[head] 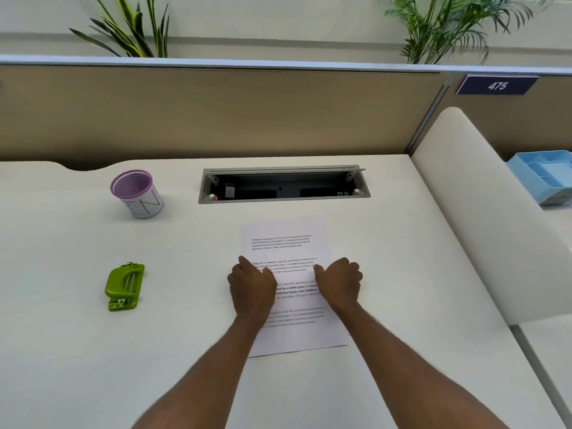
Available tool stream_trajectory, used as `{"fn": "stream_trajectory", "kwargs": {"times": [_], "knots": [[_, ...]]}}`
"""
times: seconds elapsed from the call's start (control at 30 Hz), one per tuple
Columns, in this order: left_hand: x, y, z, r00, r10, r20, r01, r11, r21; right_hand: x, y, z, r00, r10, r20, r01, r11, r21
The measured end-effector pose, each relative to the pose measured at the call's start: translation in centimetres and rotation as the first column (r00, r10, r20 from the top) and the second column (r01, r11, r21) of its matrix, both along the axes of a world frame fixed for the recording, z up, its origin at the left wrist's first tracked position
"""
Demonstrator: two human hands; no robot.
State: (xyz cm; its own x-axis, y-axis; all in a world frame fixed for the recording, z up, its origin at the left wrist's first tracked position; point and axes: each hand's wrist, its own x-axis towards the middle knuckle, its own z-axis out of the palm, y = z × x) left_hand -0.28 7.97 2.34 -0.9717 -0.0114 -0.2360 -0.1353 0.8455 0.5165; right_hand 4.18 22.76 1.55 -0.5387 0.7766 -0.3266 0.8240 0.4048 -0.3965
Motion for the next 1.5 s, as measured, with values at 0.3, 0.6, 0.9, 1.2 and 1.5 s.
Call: {"fn": "stream_trajectory", "kwargs": {"times": [0.3, 0.6, 0.9, 1.2, 1.5], "knots": [[-0.6, 1.0, 0.6, 0.985, 0.148, 0.085, -0.157, 0.980, 0.122, -1.1, -0.1, -0.2, 0.994, -0.107, 0.001, 0.105, 0.978, -0.181], [-1.0, 1.4, 0.1, 0.935, 0.219, 0.278, -0.257, 0.960, 0.109, -1.4, -0.3, 0.2, 0.993, -0.120, -0.021, 0.104, 0.924, -0.367], [-2.6, 0.5, 0.0, 0.929, 0.197, 0.312, -0.295, 0.904, 0.308, -1.1, 1.7, 4.8, 0.807, 0.024, -0.590, -0.467, 0.638, -0.613], [-6.7, -0.7, 7.1, 0.902, -0.330, 0.277, -0.190, 0.271, 0.943, -1.6, 4.5, 13.1, 0.630, 0.058, -0.774, -0.607, 0.658, -0.445], [-7.7, 0.1, 16.3, 0.982, -0.017, -0.186, 0.183, 0.269, 0.946, -2.0, 5.7, 17.3, 0.452, 0.046, -0.891, -0.382, 0.913, -0.146]]}}
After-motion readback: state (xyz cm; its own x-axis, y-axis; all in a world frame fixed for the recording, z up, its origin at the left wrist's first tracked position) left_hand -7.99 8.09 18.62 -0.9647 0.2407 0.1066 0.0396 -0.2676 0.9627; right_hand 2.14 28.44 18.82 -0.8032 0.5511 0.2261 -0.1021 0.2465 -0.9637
